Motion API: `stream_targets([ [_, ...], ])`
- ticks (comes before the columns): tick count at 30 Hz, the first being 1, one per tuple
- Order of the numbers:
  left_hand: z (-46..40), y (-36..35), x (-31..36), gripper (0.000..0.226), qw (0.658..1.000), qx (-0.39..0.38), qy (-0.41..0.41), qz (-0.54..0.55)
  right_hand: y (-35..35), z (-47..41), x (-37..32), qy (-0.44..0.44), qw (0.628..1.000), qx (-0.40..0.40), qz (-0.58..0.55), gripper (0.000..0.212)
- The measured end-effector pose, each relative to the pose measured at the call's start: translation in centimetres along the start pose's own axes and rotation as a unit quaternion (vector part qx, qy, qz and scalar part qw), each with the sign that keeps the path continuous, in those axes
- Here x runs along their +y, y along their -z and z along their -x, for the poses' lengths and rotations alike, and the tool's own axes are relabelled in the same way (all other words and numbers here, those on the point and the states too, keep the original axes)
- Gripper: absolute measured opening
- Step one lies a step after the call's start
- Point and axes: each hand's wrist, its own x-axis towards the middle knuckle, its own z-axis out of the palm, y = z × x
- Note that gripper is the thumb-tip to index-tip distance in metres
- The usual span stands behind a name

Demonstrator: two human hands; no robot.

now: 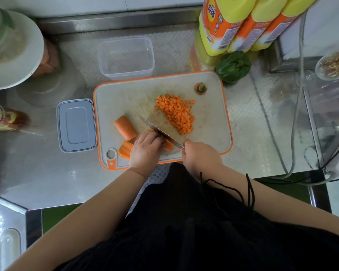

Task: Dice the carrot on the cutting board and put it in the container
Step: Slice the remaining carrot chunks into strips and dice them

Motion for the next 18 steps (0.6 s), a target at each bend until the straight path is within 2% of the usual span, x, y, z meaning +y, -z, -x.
stream_targets([
  [2,0.0,-0.1,0.0,0.01,1.0,-0.002,0.006,0.006,0.2,-0.7,-0.5,-0.012,0.999,-0.017,0.027,0.014],
  [7,0.1,-0.3,-0.1,0.005,1.0,0.001,0.007,0.012,0.3,-1.6,-0.7,-0.029,0.998,-0.046,0.043,0.018],
  [14,0.2,0.1,0.1,0.013,1.0,-0.004,-0.01,-0.007,-0.1,-2.3,0.0,-0.021,0.999,-0.027,-0.04,0.033],
  [18,0.2,0.2,0.0,0.013,1.0,-0.006,-0.012,-0.028,0.3,-2.5,0.9,-0.013,0.996,-0.03,-0.081,0.035],
])
